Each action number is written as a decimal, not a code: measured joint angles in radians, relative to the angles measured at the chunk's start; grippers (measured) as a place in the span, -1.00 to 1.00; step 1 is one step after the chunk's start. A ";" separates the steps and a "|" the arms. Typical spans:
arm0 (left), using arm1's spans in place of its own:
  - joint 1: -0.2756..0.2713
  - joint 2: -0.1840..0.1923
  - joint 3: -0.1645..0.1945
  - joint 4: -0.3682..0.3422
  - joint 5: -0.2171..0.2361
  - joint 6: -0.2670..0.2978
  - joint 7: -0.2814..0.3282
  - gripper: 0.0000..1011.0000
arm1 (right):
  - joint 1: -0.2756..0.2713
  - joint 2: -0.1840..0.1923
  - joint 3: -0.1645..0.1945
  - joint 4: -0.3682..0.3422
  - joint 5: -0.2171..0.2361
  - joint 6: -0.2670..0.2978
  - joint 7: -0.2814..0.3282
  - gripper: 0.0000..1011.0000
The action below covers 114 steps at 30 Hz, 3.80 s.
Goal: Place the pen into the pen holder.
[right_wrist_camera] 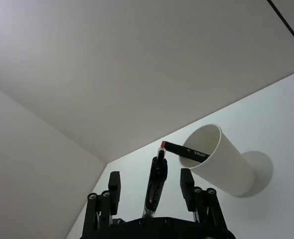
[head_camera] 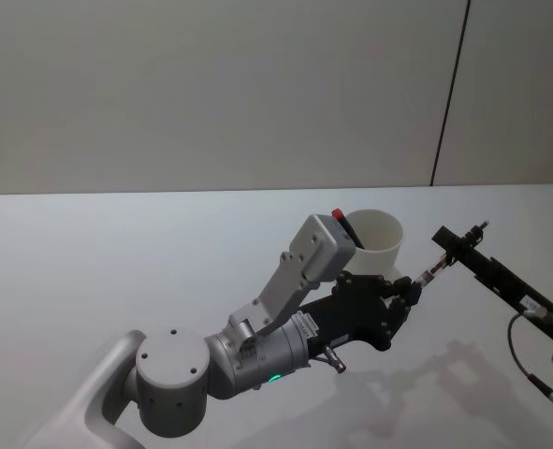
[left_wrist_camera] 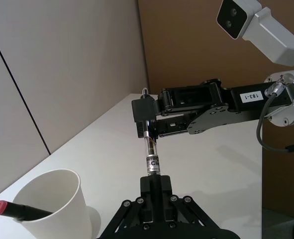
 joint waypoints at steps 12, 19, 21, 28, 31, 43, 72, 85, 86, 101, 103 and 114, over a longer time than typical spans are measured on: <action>0.000 0.000 0.000 0.000 0.000 0.000 0.000 -0.75 | -0.001 0.003 -0.008 -0.009 0.035 -0.001 -0.027 -0.21; 0.000 0.000 0.000 0.000 0.000 0.000 0.000 -0.75 | 0.001 0.003 -0.011 -0.013 0.066 -0.015 -0.038 -0.68; 0.000 0.000 0.000 0.000 0.000 0.000 0.000 -0.75 | 0.001 0.004 -0.012 -0.013 0.070 -0.017 -0.040 -0.73; 0.000 0.000 0.000 0.000 -0.002 -0.003 0.000 -0.75 | 0.003 0.007 -0.017 -0.016 0.081 -0.027 -0.047 -0.74; 0.000 0.000 0.000 0.000 0.000 0.001 0.000 -0.67 | 0.004 0.009 -0.018 -0.018 0.085 -0.034 -0.049 -0.74; 0.000 0.000 0.000 0.000 0.000 0.001 0.000 0.09 | 0.006 0.017 -0.028 -0.021 0.084 -0.049 -0.055 -0.74; 0.000 0.000 0.000 0.000 0.000 0.000 0.000 0.98 | 0.127 0.085 -0.032 0.083 -0.151 -0.158 0.075 -0.74; 0.000 0.000 0.000 0.000 0.000 0.000 0.000 0.98 | 0.261 0.100 -0.037 0.216 -0.237 -0.194 0.221 -0.74; 0.000 0.000 0.000 0.000 0.000 0.000 0.000 0.98 | 0.270 0.100 -0.038 0.225 -0.241 -0.196 0.229 -0.74; 0.000 0.000 0.000 0.000 0.000 0.000 0.000 0.98 | 0.437 0.077 -0.071 0.420 -0.314 -0.234 0.366 -0.74; 0.000 0.000 0.000 0.000 0.000 0.000 0.000 0.98 | 0.452 0.074 -0.075 0.441 -0.321 -0.238 0.376 -0.74; 0.000 0.000 0.000 0.000 0.000 0.000 0.000 0.98 | 0.572 0.039 -0.115 0.623 -0.374 -0.270 0.440 -0.74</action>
